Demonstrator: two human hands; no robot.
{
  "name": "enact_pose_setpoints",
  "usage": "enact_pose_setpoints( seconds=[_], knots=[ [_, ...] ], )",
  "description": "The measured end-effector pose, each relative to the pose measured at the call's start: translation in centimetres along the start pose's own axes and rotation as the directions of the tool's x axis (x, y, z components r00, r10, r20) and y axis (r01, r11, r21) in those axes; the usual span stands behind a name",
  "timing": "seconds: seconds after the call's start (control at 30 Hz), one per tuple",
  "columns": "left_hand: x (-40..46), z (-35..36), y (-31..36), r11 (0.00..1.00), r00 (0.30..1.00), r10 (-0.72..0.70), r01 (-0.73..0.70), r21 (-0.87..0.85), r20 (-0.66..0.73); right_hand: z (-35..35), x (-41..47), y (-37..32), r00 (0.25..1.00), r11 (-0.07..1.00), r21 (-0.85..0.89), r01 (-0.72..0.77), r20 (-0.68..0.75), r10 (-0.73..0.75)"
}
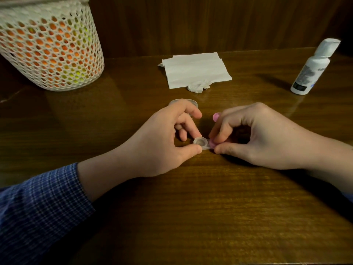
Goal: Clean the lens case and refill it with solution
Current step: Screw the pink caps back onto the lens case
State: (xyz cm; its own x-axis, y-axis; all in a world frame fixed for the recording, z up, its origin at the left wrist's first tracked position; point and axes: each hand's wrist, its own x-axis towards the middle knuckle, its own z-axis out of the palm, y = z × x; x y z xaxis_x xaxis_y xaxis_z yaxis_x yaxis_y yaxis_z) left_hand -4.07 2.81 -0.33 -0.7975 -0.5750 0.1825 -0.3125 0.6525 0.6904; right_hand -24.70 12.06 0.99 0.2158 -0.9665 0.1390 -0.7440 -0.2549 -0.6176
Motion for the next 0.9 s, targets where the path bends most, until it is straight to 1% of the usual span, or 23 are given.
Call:
enact_pose_setpoints(
  seconds=[0.3, 0.47, 0.67, 0.8, 0.9],
  knots=[
    [0.04, 0.01, 0.02, 0.999, 1.000, -0.026, 0.026, -0.023, 0.004, 0.63, -0.10, -0.36, 0.998, 1.000, -0.020, -0.022, -0.051, 0.021],
    [-0.19, 0.04, 0.04, 0.999, 1.000, -0.002, 0.001, -0.033, -0.006, 0.34, -0.14, -0.19, 0.999, 1.000, -0.030, 0.005, -0.040, -0.006],
    [-0.23, -0.16, 0.01, 1.000, 1.000, -0.007, 0.008, -0.028, 0.017, 0.38, -0.29, 0.35, 0.999, 1.000, -0.011, -0.002, -0.053, 0.001],
    [-0.28, -0.32, 0.07, 1.000, 1.000, -0.006, 0.006, -0.026, 0.028, 0.31, -0.32, 0.38, 0.998, 1.000, -0.015, -0.022, -0.052, 0.021],
    [-0.33, -0.38, -0.02, 1.000, 1.000, 0.003, -0.002, -0.023, 0.031, 0.36, -0.26, 0.31, 0.995, 0.998, -0.032, -0.062, -0.079, 0.059]
  ],
)
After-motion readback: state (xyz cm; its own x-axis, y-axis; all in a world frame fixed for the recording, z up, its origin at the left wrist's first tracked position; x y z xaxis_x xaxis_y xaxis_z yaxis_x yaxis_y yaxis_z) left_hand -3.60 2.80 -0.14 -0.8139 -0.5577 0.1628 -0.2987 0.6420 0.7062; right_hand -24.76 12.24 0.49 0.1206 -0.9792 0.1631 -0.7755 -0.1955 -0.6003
